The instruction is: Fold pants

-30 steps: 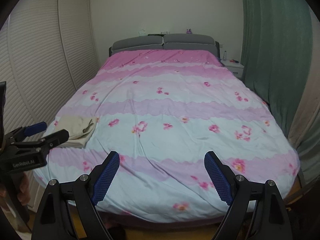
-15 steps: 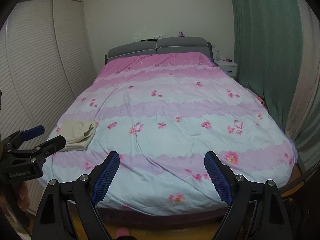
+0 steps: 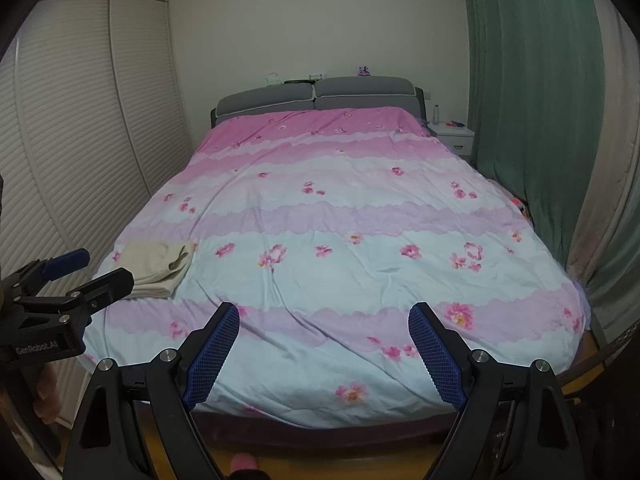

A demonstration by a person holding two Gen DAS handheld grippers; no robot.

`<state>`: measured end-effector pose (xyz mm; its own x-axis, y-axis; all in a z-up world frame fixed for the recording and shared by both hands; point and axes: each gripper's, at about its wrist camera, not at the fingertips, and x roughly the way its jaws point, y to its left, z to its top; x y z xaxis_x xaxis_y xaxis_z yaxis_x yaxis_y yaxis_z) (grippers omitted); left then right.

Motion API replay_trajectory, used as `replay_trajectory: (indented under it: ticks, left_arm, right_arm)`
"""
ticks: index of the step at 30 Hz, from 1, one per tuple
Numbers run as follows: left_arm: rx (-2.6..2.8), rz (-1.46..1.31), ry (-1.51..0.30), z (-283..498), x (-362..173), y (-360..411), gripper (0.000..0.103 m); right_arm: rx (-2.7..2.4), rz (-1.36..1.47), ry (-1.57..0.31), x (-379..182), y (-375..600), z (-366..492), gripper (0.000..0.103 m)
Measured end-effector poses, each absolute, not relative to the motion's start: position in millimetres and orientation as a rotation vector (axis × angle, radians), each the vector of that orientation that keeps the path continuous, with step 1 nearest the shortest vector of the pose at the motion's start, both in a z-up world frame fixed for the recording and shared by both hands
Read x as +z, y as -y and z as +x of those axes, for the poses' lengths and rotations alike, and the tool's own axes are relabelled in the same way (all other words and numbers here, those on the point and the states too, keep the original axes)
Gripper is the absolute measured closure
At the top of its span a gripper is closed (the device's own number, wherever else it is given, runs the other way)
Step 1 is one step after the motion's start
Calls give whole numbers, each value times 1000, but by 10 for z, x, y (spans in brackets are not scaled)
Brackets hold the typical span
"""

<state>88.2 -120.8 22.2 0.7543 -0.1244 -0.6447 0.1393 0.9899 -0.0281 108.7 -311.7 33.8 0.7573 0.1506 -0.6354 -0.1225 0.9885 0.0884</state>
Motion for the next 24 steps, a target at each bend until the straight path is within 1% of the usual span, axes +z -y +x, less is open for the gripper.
replay_trajectory:
  ticks: [24]
  left_arm:
    - [-152,3,-731,862,177,1293,0]
  right_arm:
    - [162,24,-703,366,3138,1089,16]
